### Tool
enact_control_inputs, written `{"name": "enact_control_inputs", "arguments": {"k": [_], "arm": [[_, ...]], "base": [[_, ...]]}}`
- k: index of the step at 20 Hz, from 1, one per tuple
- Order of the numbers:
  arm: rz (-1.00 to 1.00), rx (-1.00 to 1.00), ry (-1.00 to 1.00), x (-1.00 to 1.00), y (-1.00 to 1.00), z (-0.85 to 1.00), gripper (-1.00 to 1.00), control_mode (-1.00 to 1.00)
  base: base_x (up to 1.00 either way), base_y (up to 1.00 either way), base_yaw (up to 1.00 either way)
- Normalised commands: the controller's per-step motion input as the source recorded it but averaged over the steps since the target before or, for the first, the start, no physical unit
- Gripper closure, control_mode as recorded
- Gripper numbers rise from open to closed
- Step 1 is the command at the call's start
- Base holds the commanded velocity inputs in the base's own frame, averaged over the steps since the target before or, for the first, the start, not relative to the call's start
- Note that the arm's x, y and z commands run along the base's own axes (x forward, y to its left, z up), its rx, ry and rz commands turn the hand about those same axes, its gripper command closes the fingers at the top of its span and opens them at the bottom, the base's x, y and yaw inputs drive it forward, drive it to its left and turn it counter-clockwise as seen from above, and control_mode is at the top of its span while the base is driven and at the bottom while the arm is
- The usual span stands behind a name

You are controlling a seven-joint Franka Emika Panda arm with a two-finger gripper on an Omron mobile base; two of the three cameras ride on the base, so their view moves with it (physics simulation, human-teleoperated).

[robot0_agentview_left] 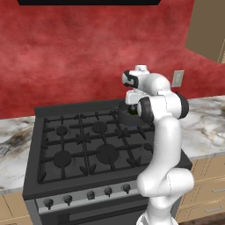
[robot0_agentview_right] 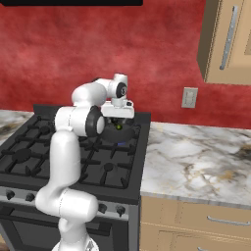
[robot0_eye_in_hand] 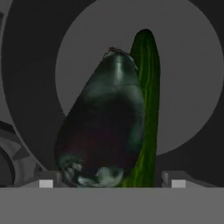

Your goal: Put the cucumber and eggplant in the pot. Retrieve the spatula and lightly stir the vegetables in the pot.

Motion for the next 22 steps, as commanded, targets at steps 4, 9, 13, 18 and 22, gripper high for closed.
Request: {"name": "enact_control_inputs", "arguments": {"k": [4,9,13,18,22], "arm": [[0.00,0.00,0.09,0.00,0.00,0.00,-1.00,-1.00],[0.00,0.00,0.04,-0.05,0.00,0.02,-1.00,-1.00],[0.01,0.04,-0.05,-0.70,0.00,0.32,-1.00,-1.00],[0.05,0.04,-0.12,-1.00,0.00,0.39,-1.00,-1.00],[0.07,0.02,-0.07,-1.00,0.01,0.12,-1.00,-1.00]], "base": [[0.00,0.00,0.00],[0.00,0.00,0.00],[0.00,0.00,0.00],[0.00,0.00,0.00],[0.00,0.00,0.00]]}}
